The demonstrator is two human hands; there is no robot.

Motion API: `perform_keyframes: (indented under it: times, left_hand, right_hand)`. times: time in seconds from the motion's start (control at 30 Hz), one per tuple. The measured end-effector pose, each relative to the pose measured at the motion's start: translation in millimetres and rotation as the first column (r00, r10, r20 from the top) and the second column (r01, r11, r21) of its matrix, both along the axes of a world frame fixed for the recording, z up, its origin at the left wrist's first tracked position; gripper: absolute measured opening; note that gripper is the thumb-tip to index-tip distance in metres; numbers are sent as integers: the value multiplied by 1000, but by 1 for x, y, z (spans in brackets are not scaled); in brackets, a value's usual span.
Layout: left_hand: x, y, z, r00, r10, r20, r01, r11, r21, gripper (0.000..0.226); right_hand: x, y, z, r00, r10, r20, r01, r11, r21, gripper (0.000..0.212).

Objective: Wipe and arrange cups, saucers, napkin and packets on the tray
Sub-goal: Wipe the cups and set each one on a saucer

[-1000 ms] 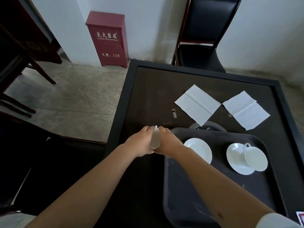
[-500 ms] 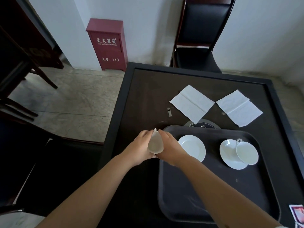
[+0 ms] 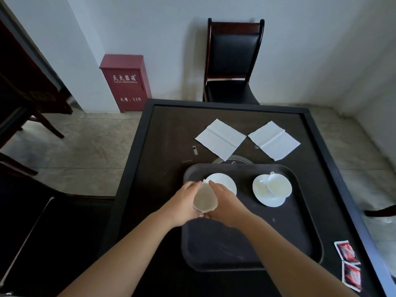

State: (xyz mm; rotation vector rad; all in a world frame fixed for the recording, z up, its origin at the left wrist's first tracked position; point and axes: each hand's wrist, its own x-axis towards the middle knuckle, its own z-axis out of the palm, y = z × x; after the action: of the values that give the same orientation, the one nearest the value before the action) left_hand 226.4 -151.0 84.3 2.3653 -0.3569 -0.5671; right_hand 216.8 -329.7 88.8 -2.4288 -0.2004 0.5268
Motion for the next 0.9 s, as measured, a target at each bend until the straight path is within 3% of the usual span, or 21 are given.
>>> perform_keyframes:
  times: [0.5,0.8,0.9]
  left_hand:
    - [0,-61,2,999,-4,36,4,1000,2,97]
    - [32,-75,-18,1000,25,3,-25,999,27,96]
    - [41,-77,-24,999,31,-10,-30,999,38,95]
  right_hand:
    - [-5,-62,5,994,-104,-38,103,994,-20,107]
    - [35,-73,-14,999,-40,-9,39,999,-35,79]
    - [45,-72,-23,1000,-27,-8,27,999,-34,82]
